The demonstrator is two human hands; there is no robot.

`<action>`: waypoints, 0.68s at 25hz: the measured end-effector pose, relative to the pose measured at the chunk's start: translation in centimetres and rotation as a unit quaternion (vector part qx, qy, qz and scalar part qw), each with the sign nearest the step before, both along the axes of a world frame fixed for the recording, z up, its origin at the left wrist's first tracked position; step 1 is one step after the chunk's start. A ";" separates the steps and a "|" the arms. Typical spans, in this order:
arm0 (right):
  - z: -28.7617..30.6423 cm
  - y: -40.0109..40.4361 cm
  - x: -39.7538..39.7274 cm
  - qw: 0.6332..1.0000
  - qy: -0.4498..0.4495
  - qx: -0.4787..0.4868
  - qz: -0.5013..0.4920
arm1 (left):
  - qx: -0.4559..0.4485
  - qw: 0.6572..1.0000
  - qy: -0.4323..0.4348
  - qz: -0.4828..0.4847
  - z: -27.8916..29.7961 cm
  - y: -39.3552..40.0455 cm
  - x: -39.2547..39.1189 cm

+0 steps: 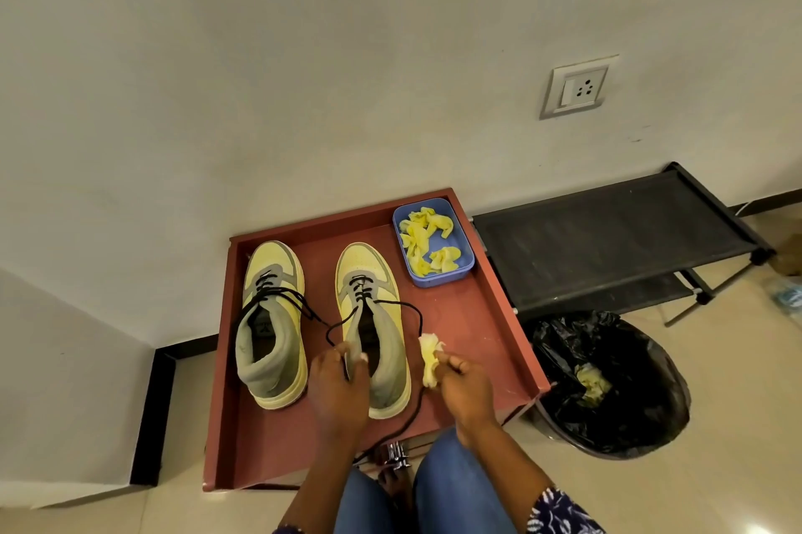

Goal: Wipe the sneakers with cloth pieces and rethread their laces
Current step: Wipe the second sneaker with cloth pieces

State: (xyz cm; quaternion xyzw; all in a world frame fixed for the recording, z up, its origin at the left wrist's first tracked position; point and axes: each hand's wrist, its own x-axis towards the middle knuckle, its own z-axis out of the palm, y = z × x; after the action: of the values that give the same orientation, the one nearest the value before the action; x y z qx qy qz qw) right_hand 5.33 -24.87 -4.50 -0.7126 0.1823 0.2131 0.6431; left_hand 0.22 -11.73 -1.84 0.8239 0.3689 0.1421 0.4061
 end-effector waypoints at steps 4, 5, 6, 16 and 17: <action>1.5 -0.1 0.8 0.974 0.069 0.211 -0.049 | 0.091 0.962 0.079 -0.244 1.9 -0.5 0.2; 1.7 -0.1 0.6 0.966 0.077 0.242 -0.041 | 0.094 0.952 0.098 -0.275 2.0 -0.4 0.2; 1.9 0.0 0.3 0.961 0.077 0.264 -0.023 | 0.095 0.946 0.113 -0.288 1.9 -0.1 0.2; -1.1 2.1 -1.4 0.997 -0.027 -0.037 -0.060 | 0.111 0.897 0.235 -0.357 2.2 0.9 1.2; -0.9 2.7 -1.6 0.995 -0.057 -0.075 -0.030 | 0.114 0.898 0.235 -0.355 2.1 0.7 1.2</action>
State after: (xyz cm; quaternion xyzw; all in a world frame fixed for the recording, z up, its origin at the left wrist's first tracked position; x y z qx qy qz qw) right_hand 3.70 -22.22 -5.42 -0.7642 0.1824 0.1382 0.6030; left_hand 1.46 -11.06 0.25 0.9502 0.1180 -0.1685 0.2341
